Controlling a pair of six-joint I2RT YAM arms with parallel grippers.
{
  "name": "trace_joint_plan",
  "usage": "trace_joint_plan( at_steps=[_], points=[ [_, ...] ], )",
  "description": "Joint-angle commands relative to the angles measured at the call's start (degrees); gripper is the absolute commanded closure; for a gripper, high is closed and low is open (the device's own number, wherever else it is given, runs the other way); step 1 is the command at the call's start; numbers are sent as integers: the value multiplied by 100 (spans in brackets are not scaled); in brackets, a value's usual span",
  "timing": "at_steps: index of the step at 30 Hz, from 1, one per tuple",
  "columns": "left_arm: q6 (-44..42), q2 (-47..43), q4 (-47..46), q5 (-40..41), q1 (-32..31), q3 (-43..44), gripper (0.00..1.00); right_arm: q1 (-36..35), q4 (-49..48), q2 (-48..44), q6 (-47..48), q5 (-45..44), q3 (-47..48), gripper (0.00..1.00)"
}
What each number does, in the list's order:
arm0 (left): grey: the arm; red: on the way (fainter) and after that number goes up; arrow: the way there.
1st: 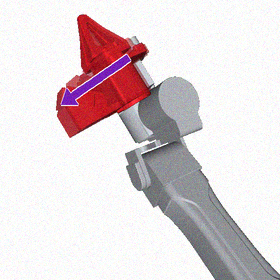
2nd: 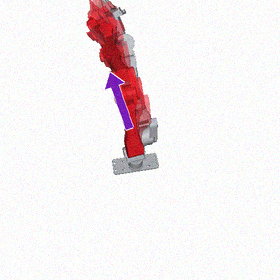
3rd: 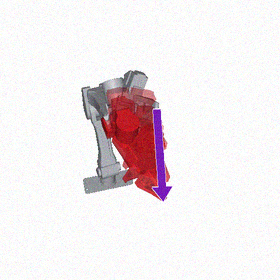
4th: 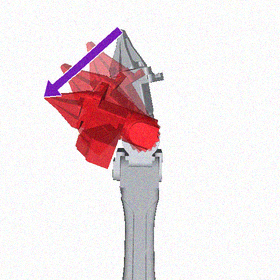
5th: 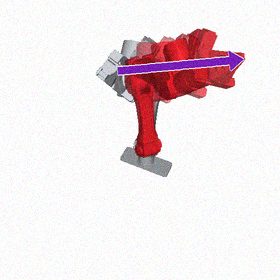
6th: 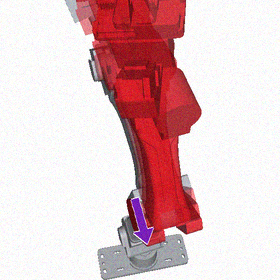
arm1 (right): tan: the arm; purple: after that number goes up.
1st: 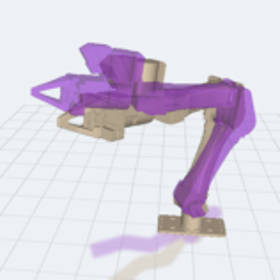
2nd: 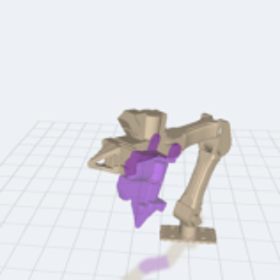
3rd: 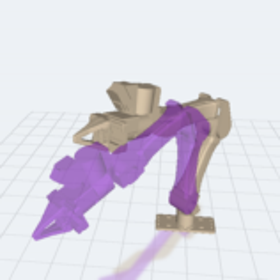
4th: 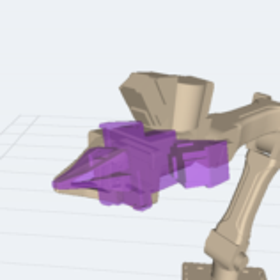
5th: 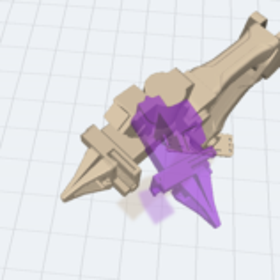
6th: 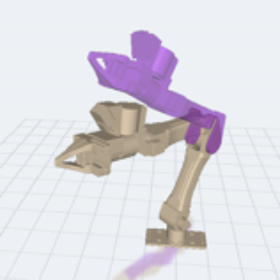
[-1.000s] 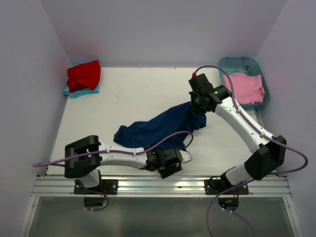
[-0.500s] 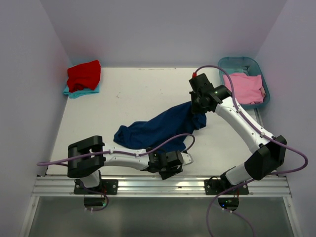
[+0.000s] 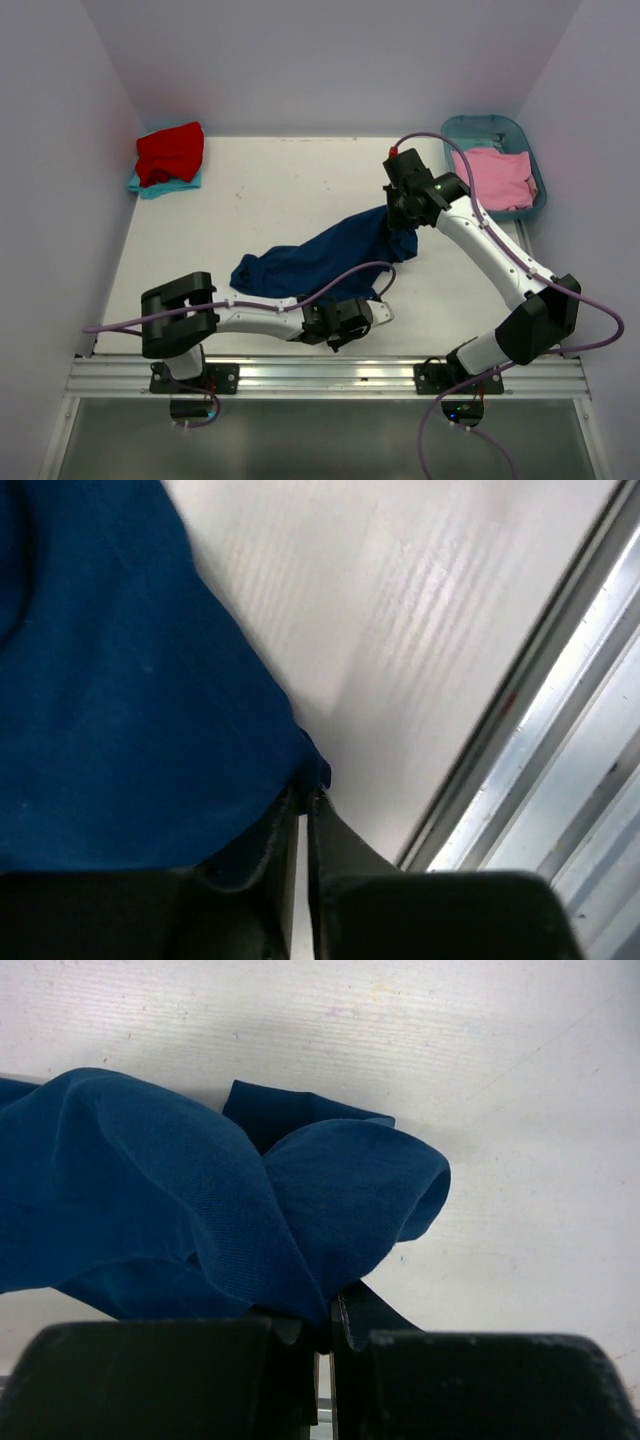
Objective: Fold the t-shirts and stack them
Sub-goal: Flatten out the tshirt
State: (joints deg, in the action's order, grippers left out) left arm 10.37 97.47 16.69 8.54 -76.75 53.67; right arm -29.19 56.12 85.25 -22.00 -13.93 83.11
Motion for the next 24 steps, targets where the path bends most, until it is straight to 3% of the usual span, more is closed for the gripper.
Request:
trace_joint_plan(
  at_steps=[1, 4, 13, 16, 24],
  points=[
    [-79, 290, -227, 148, 187, -85, 93, 27, -92, -185, 99, 22, -14, 100],
    [-79, 264, -245, 219, 213, -85, 100, 19, -101, -202, 99, 14, -14, 100],
    [491, -535, 756, 1140, 196, 503, 100, 80, -189, -237, 29, -48, -181, 100],
    [772, -1220, 1291, 1729, 196, 907, 100, 133, -294, -263, -32, -57, -295, 100],
    [1564, -2715, 3296, 4453, 195, 2593, 100, 238, -373, -272, -120, -128, -304, 100]
  ],
)
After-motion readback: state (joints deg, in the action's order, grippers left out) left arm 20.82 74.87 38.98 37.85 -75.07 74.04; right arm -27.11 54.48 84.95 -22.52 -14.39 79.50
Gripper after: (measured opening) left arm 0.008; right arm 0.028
